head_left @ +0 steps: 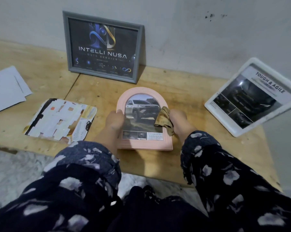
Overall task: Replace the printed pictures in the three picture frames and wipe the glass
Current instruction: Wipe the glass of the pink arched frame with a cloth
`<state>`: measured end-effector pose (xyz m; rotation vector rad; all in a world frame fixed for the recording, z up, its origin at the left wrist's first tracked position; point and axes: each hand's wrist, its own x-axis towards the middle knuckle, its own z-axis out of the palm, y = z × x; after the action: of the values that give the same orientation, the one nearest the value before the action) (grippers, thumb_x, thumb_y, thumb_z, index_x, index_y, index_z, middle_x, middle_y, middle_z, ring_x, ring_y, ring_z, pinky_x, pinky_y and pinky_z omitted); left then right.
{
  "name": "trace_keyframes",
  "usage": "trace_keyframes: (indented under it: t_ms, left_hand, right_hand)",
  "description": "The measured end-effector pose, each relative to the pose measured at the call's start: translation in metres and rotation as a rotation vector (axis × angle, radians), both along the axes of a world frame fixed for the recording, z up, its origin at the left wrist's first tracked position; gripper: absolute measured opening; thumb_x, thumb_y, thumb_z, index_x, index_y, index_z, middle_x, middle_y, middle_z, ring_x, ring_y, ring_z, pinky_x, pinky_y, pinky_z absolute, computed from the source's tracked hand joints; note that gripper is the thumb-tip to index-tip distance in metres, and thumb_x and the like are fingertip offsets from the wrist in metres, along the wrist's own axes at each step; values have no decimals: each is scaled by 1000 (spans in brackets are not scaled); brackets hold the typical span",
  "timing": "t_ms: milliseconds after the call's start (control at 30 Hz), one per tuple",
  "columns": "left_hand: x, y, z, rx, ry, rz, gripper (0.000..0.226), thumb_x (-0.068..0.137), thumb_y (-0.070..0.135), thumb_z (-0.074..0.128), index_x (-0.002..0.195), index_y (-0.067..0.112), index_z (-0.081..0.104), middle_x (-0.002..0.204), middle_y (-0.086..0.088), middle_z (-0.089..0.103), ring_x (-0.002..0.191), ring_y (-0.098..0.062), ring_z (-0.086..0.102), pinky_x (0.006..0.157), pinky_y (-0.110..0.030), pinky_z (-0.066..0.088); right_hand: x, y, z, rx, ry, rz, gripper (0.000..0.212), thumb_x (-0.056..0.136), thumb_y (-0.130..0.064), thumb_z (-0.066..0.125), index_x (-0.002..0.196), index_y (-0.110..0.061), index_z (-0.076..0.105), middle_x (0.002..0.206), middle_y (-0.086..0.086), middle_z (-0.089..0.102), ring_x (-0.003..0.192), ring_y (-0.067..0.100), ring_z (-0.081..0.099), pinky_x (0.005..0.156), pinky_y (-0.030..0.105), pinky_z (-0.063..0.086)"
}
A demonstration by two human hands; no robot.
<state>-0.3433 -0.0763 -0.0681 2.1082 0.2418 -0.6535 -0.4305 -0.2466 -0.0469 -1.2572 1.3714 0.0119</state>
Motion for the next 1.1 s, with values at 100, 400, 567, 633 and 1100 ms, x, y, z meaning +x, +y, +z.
trace_keyframes:
  t_ms: [100,400,567,633,1100]
  left_hand:
    - [-6,10,0,-84,24,6,36,104,29,29,124,6,48,117,-16,56,100,-32,55,90,-40,46]
    - [1,78,13,-108,-67,305,39,101,33,29,119,10,54,111,-16,60,102,-33,57,96,-45,46]
    - [26,142,32,-101,-164,480,37,100,30,31,112,7,58,101,-15,60,91,-31,57,84,-40,48]
    - [41,177,40,-100,-210,578,35,99,29,33,107,8,59,102,-16,61,94,-33,58,87,-42,49]
    - [152,300,67,13,-357,695,25,98,15,29,88,1,47,73,-7,42,80,-25,40,66,-30,27]
  right_hand:
    - [4,0,1,-9,-15,79,23,92,-11,45,69,-10,47,74,4,52,70,18,52,63,28,43]
    - [55,42,21,9,-47,267,22,93,-6,40,73,-7,48,77,12,51,79,26,55,74,34,45]
    - [100,84,33,15,-146,418,37,95,-3,35,126,-3,54,110,19,59,93,28,56,84,34,45]
    - [124,108,39,41,-147,470,35,95,-3,34,121,-8,57,96,13,58,84,30,57,78,36,46]
    - [261,222,28,-736,-355,1050,42,91,-11,41,130,-26,50,131,2,54,114,26,54,95,37,46]
